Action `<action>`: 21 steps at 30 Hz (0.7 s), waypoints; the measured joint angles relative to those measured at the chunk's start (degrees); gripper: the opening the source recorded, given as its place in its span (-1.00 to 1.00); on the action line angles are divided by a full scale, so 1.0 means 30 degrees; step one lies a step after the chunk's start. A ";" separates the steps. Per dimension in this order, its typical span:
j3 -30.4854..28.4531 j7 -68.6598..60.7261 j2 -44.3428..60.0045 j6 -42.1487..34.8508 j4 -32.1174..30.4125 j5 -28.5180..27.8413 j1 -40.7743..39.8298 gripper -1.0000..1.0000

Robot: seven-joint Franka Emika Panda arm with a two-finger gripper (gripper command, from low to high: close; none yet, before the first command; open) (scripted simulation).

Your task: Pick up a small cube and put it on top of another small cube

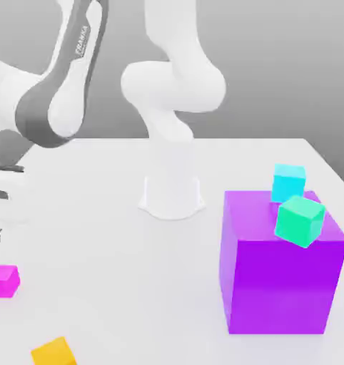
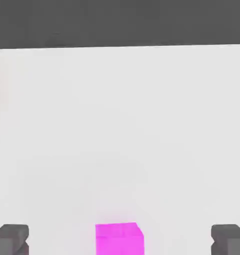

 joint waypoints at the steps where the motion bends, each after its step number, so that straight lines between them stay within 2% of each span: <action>1: 0.0217 -0.1116 0.0699 0.0266 -0.0121 0.0840 -0.0558 0.00; 6: 0.2248 -0.3428 0.4139 0.2597 0.0356 0.3168 -0.2691 0.00; 7: 0.2612 -0.3646 0.4764 0.3085 0.0493 0.3421 -0.3001 -1.00; 14: 0.2701 -0.3693 0.4890 0.3147 0.0520 0.3478 -0.3084 -1.00; 19: 0.1306 -0.2318 0.1919 0.0886 -0.0162 0.1753 -0.1998 -1.00; 21: 0.1207 -0.0110 0.0718 -0.0070 -0.0318 0.0766 -0.0955 -1.00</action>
